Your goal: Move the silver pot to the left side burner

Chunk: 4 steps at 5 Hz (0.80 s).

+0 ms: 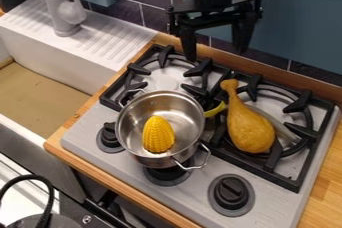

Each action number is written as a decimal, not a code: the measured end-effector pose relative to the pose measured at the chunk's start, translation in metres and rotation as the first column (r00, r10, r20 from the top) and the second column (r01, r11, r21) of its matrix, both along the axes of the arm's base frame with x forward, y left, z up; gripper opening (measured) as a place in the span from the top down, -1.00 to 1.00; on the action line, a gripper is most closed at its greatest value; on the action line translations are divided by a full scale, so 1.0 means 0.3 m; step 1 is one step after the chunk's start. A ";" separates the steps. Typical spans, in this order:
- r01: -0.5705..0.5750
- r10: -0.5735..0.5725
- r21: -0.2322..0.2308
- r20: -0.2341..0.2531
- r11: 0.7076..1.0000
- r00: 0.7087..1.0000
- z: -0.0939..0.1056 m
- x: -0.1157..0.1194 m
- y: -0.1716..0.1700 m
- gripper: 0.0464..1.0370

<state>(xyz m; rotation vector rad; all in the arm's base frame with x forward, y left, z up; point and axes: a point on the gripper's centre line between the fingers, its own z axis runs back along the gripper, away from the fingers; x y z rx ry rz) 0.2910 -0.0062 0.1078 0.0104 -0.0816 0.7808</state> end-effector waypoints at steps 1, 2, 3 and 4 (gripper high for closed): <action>0.004 -0.004 0.000 -0.022 1.000 1.000 -0.020 -0.010 0.000 -0.93; 0.095 -0.095 -0.006 -0.041 0.995 0.995 -0.035 -0.068 0.025 -0.93; 0.140 -0.140 -0.046 -0.008 0.989 0.990 0.002 -0.083 0.052 -0.93; 0.067 -0.068 -0.046 -0.004 0.997 0.998 0.000 -0.099 0.053 -0.93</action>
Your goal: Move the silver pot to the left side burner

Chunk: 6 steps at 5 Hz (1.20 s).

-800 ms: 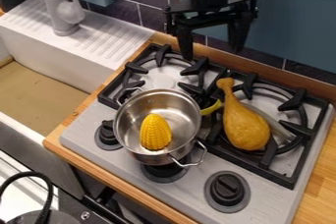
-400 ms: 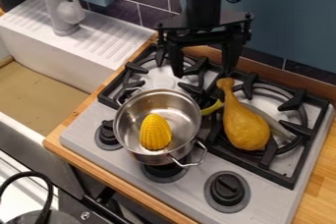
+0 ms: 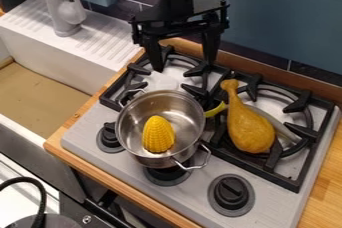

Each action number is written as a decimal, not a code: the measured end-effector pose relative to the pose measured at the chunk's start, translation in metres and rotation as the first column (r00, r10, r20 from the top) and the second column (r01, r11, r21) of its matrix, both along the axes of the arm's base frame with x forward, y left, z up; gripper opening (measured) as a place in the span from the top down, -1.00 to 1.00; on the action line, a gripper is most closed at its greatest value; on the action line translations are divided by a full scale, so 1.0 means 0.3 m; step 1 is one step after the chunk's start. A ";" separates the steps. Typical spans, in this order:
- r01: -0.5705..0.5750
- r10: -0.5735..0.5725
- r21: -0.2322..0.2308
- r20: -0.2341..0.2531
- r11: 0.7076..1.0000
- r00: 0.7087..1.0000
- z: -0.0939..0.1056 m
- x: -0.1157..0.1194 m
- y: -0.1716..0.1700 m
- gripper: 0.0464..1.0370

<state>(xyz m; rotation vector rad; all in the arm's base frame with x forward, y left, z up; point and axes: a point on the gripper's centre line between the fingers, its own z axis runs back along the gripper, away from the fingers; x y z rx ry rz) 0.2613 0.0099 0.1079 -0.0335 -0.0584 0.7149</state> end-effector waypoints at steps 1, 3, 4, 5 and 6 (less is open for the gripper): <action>-0.086 0.086 0.000 -0.015 0.996 0.996 -0.003 -0.008 -0.046 -0.93; -0.300 0.299 0.009 0.029 0.954 0.954 -0.079 -0.028 -0.076 -0.93; -0.393 0.393 -0.004 0.063 0.919 0.918 -0.106 -0.027 -0.077 -0.93; -0.482 0.479 0.000 0.112 0.876 0.871 -0.125 -0.025 -0.069 -0.93; -0.513 0.509 -0.001 0.120 0.859 0.852 -0.125 -0.022 -0.062 -0.93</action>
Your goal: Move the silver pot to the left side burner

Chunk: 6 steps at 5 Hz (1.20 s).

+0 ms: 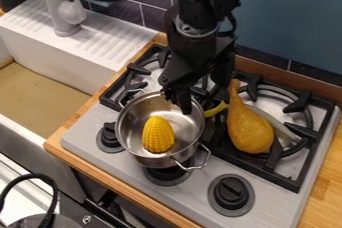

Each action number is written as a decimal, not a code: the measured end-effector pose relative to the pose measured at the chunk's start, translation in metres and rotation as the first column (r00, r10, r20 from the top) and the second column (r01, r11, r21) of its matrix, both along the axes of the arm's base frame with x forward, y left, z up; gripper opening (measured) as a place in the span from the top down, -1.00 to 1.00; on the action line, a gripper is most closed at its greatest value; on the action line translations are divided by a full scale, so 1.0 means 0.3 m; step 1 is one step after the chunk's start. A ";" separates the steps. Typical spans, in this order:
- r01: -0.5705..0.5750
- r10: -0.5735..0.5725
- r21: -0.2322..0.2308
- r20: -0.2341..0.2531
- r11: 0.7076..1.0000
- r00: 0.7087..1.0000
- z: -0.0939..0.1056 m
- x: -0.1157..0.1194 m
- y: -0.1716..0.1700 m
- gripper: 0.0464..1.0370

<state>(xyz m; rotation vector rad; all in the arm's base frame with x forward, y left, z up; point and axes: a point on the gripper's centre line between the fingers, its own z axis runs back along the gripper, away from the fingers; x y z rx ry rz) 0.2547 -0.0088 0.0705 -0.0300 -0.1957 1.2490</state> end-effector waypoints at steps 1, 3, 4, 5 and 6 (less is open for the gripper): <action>-0.096 0.096 -0.013 -0.012 0.995 0.995 -0.004 -0.007 0.017 -0.93; -0.293 0.293 0.012 -0.012 0.956 0.956 -0.031 -0.011 0.038 -0.93; -0.295 0.296 0.017 -0.026 0.955 0.955 -0.044 -0.014 0.038 -0.87; -0.342 0.342 0.002 -0.052 0.940 0.938 -0.046 -0.026 0.052 -0.34; -0.330 0.330 0.003 -0.059 0.944 0.942 -0.050 -0.031 0.058 0.27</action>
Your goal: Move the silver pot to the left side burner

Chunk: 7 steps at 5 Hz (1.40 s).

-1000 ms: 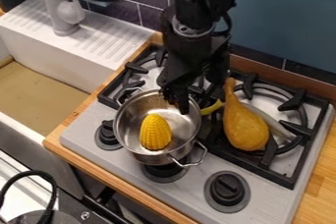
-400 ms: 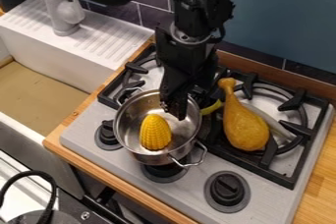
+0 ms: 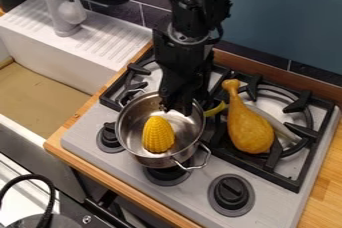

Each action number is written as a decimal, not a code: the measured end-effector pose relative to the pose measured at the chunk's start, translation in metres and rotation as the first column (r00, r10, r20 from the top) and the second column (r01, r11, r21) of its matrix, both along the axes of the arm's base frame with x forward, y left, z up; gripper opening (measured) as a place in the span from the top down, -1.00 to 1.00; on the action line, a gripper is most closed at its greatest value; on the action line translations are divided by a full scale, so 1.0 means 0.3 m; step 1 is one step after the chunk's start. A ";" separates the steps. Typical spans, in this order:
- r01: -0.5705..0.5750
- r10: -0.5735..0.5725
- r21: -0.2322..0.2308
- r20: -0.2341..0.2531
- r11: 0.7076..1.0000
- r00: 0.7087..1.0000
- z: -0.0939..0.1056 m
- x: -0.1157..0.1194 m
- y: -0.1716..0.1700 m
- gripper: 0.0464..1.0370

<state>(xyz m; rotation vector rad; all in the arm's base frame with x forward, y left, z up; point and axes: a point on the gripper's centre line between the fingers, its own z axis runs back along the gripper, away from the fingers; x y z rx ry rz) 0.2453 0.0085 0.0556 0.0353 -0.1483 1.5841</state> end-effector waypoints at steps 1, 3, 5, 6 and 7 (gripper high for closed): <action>0.019 -0.019 0.001 -0.009 1.000 1.000 -0.009 -0.012 0.006 0.73; 0.039 -0.039 0.005 -0.066 0.999 0.997 0.009 -0.027 0.020 0.97; 0.105 -0.108 -0.028 -0.133 0.994 0.985 0.067 0.024 0.086 0.98; 0.130 -0.135 -0.036 -0.204 0.991 0.970 0.081 0.063 0.136 0.98; 0.165 -0.169 -0.035 -0.204 0.986 0.964 0.089 0.084 0.192 0.98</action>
